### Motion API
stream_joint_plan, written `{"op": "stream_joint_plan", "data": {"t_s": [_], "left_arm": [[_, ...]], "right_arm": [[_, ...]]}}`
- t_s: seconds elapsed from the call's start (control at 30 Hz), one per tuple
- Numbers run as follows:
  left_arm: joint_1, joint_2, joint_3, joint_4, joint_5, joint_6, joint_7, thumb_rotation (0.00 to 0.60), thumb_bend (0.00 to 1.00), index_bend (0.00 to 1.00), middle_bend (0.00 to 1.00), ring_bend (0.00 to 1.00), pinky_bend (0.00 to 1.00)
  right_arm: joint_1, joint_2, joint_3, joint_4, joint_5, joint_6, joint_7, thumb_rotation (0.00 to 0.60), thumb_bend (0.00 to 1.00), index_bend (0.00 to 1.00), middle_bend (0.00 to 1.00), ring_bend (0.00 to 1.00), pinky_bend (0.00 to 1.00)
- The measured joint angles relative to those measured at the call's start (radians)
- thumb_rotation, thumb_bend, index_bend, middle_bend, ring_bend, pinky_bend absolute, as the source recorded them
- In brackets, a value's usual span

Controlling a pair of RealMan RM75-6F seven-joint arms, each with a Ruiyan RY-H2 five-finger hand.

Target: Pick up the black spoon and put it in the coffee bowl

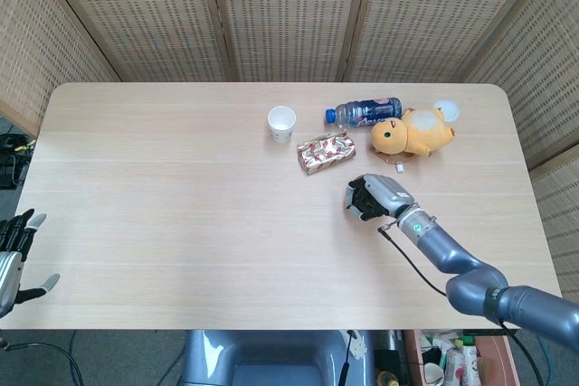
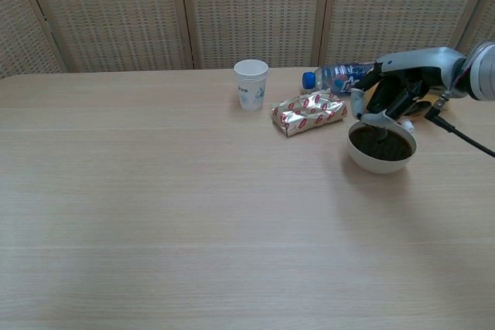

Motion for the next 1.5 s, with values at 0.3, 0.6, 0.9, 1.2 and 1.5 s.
{"op": "stream_joint_plan", "data": {"t_s": [0.3, 0.6, 0.9, 1.2, 1.5], "left_arm": [[-0.007, -0.006, -0.002, 0.003, -0.009, -0.016, 0.004, 0.6, 0.22, 0.0, 0.0, 0.0, 0.0], [-0.012, -0.012, -0.004, 0.005, -0.016, -0.024, 0.008, 0.6, 0.22, 0.0, 0.0, 0.0, 0.0], [-0.008, -0.016, -0.002, 0.009, -0.025, -0.026, 0.006, 0.6, 0.22, 0.0, 0.0, 0.0, 0.0], [-0.007, -0.02, -0.001, 0.018, -0.026, -0.028, -0.002, 0.6, 0.22, 0.0, 0.0, 0.0, 0.0], [-0.011, -0.023, -0.002, 0.021, -0.023, -0.03, -0.004, 0.6, 0.22, 0.0, 0.0, 0.0, 0.0]], "right_arm": [[0.058, -0.077, -0.031, 0.149, 0.078, -0.106, -0.043, 0.6, 0.74, 0.81, 0.94, 0.94, 1.0], [0.105, -0.125, -0.053, 0.265, 0.143, -0.16, -0.09, 0.6, 0.74, 0.81, 0.94, 0.94, 1.0], [0.156, -0.145, -0.041, 0.298, 0.18, -0.186, -0.124, 0.6, 0.74, 0.81, 0.94, 0.94, 1.0], [0.168, -0.137, -0.048, 0.24, 0.191, -0.203, -0.137, 0.6, 0.74, 0.81, 0.94, 0.94, 1.0], [0.151, -0.095, -0.079, 0.195, 0.2, -0.198, -0.148, 0.6, 0.74, 0.81, 0.94, 0.94, 1.0]]}}
